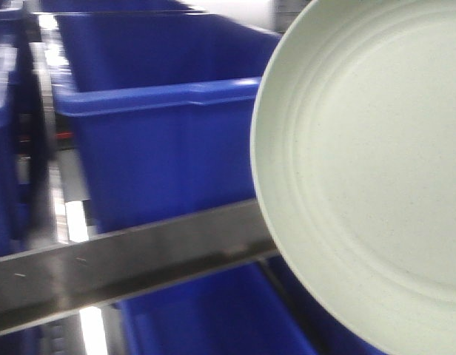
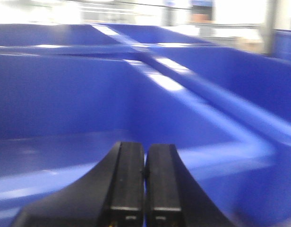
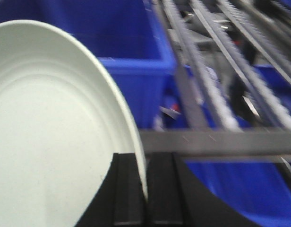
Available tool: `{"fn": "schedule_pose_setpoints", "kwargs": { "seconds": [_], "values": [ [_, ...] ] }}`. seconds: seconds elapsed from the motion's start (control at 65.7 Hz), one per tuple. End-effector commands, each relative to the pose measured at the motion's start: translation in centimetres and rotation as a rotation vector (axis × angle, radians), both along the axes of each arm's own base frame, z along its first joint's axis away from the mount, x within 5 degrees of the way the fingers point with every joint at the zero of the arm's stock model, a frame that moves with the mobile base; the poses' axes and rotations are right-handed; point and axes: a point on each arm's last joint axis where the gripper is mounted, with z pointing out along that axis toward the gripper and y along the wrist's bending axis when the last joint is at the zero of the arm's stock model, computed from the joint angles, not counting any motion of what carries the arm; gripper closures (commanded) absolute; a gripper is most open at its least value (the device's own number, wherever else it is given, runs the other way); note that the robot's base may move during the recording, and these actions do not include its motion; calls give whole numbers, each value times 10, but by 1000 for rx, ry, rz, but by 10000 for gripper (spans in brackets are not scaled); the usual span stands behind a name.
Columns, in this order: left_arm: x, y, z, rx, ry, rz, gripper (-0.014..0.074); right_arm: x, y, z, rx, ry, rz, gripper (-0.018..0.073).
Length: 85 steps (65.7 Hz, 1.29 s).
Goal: Place green plate on second shelf with right arm
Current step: 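Drive the base up to the shelf rack of blue bins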
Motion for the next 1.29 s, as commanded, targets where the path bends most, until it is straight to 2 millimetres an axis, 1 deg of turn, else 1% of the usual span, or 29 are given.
{"fn": "schedule_pose_setpoints", "kwargs": {
  "seconds": [0.0, 1.279],
  "values": [
    [1, 0, -7, -12, -44, -4, 466, 0, 2, 20, 51, -114, 19, 506],
    [1, 0, -7, -12, -44, -4, 466, 0, 2, 20, 51, -114, 19, 506]
  ]
}}
